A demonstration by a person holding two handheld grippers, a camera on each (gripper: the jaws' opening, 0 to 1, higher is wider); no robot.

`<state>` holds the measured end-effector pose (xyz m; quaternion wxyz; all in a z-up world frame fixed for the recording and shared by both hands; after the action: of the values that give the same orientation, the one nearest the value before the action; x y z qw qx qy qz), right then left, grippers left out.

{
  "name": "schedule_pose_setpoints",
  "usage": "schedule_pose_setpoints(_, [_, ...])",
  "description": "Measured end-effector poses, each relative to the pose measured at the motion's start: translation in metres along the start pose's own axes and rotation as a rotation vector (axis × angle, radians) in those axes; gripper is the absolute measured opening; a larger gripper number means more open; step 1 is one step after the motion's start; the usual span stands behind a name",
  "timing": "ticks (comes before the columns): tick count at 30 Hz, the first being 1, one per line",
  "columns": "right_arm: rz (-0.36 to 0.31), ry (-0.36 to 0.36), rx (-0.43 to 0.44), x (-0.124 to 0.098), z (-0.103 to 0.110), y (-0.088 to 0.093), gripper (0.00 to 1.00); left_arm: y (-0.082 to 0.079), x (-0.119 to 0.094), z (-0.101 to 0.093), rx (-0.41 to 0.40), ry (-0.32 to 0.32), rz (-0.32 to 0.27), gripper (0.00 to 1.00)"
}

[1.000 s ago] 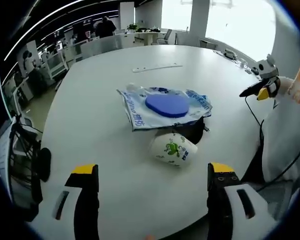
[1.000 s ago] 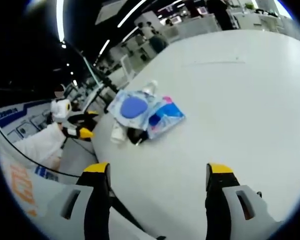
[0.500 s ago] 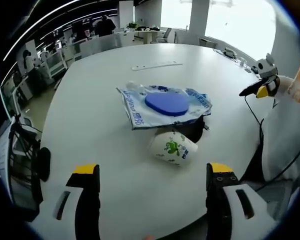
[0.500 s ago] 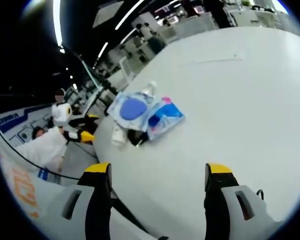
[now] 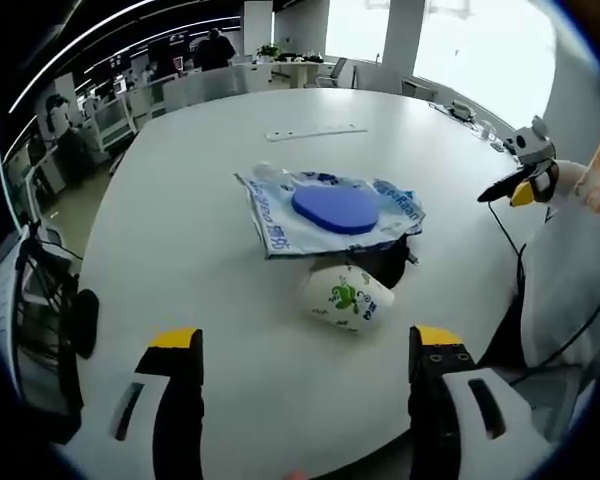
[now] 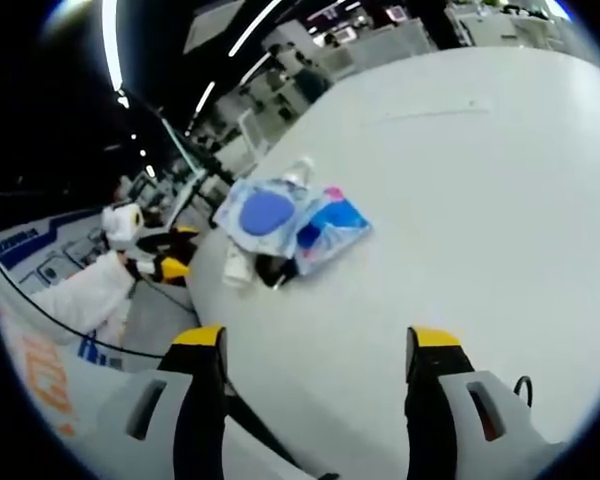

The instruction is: Arrange the tabletop items into an orderly group along one side of the table until the central work area is clear of visible clutter.

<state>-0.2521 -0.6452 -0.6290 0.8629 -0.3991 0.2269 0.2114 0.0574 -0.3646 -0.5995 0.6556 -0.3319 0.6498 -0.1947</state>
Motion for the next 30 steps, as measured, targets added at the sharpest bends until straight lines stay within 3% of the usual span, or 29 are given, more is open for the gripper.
schedule_pose_setpoints(10, [0.024, -0.029, -0.017, 0.011, 0.007, -0.004, 0.69, -0.004, 0.002, 0.002, -0.021, -0.001, -0.01, 0.82])
schedule_pose_setpoints(24, [0.008, -0.066, -0.021, 0.033, 0.015, -0.027, 0.64, -0.018, 0.011, 0.01, -0.053, -0.01, -0.057, 0.79])
schedule_pose_setpoints(30, [0.012, -0.089, -0.011, 0.043, 0.02, -0.031, 0.61, -0.02, 0.019, 0.019, -0.07, -0.026, -0.064, 0.72])
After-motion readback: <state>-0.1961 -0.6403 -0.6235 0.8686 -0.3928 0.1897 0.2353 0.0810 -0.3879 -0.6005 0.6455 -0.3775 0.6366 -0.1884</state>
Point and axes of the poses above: the point that each gripper's makers call its tool centre point, and the gripper's own axes: x roughly forward along the fingers, z roughly to its left, y roughly out of its underside, the point moved 10 cm from there along -x, roughly backward along the fingers, and after that the axes turned 4 degrees about -z, right-handed, at the moved point
